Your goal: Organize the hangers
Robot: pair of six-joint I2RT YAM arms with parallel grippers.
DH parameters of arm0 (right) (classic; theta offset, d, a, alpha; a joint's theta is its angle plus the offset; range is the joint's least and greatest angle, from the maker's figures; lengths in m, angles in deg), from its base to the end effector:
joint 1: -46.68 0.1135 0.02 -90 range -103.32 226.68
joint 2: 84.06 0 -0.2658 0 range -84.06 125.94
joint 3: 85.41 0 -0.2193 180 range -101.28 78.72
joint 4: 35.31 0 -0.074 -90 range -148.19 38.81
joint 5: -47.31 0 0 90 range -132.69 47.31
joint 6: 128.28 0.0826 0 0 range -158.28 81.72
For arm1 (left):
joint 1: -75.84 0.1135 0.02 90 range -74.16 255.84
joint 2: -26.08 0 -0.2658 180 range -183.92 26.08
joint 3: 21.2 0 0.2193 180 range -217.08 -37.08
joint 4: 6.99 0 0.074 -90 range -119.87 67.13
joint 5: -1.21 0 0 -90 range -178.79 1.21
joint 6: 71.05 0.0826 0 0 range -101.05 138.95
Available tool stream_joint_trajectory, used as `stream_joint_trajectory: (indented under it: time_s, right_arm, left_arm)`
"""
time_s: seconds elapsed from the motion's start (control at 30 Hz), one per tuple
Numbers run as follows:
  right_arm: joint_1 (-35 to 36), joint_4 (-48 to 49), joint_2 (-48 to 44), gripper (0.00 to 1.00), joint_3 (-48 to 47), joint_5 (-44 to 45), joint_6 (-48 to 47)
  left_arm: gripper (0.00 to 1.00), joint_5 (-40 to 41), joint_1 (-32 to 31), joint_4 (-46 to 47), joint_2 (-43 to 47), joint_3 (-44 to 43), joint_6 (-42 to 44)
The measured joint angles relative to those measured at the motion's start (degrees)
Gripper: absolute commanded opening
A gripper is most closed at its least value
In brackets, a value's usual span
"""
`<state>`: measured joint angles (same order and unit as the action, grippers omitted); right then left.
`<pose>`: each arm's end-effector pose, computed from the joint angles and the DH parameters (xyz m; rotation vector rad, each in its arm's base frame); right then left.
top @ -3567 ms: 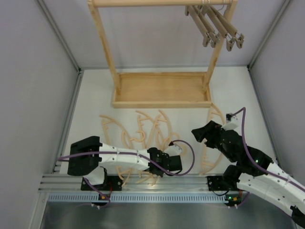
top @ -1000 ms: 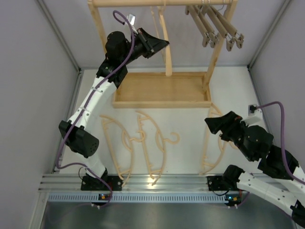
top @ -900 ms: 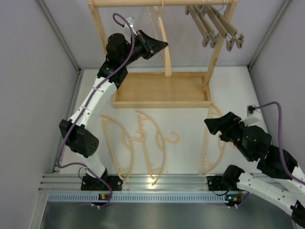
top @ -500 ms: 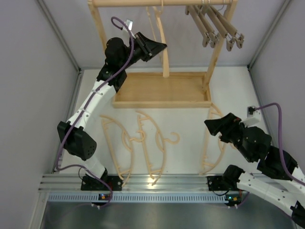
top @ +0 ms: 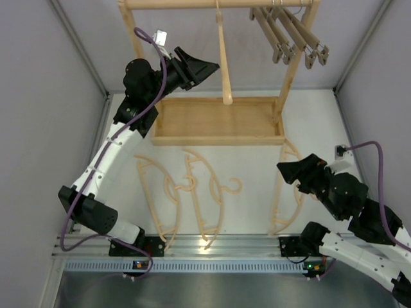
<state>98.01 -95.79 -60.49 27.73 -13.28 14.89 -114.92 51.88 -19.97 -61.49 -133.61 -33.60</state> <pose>0.0788 0.0336 0.3270 0.3923 1.8660 0.7907 0.3076 -0.1765 0.5016 0.0446 1.5398 -1.3996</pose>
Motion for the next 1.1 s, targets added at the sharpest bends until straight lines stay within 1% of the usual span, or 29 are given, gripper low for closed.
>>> stream_joint_trajectory:
  time_s: [0.17, 0.2, 0.23, 0.33, 0.53, 0.67, 0.77, 0.83, 0.9, 0.97, 1.07, 1.1]
  right_arm:
    - [0.00, -0.04, -0.74, 0.79, 0.02, 0.09, -0.02]
    - [0.00, -0.07, -1.01, 0.79, 0.02, 0.09, -0.02]
    - [0.00, -0.09, -1.14, 0.79, 0.02, 0.11, -0.04]
    - [0.00, -0.28, -1.81, 0.79, 0.02, 0.22, -0.04]
    - [0.00, -0.55, -4.37, 0.80, 1.60, 0.48, -0.09]
    - [0.00, -1.01, -5.11, 0.80, 2.21, 0.79, -0.37]
    - [0.00, -1.03, -5.14, 0.80, 2.21, 0.98, -0.68]
    - [0.00, -1.03, -5.14, 0.80, 2.21, 1.01, -0.90]
    - [0.00, -1.03, -5.16, 0.81, 2.21, 1.01, -1.09]
    - [0.00, -1.03, -5.18, 0.81, 2.21, 1.07, -1.11]
    - [0.00, -1.05, -5.20, 0.81, 2.21, 1.20, -1.16]
    - [0.00, -1.07, -5.18, 0.81, 2.21, 1.18, -1.18]
  left_arm:
    - [0.64, 1.60, 0.00, -3.61, 7.96, 6.69, 3.45]
    - [0.64, 2.51, 0.00, -5.77, 11.87, 10.14, 4.74]
    - [0.64, 3.17, 0.00, -6.05, 13.53, 11.61, 5.29]
    - [0.63, 5.35, -0.02, -9.07, 21.27, 20.72, 7.15]
    - [0.62, 11.41, -0.17, -21.16, 34.38, 35.87, 10.19]
    - [0.61, 15.54, -2.71, -27.91, 39.15, 42.82, 11.06]
    - [0.63, 21.46, -10.62, -31.52, 39.76, 46.99, 10.82]
    - [0.64, 27.12, -18.78, -33.40, 38.47, 49.03, 10.12]
    - [0.64, 33.03, -28.30, -34.86, 34.58, 49.46, 8.48]
    - [0.65, 37.35, -34.60, -35.04, 30.25, 49.46, 6.88]
    - [0.65, 43.52, -42.01, -36.11, 24.52, 49.46, 4.76]
    - [0.65, 44.89, -43.41, -36.30, 23.37, 49.44, 4.42]
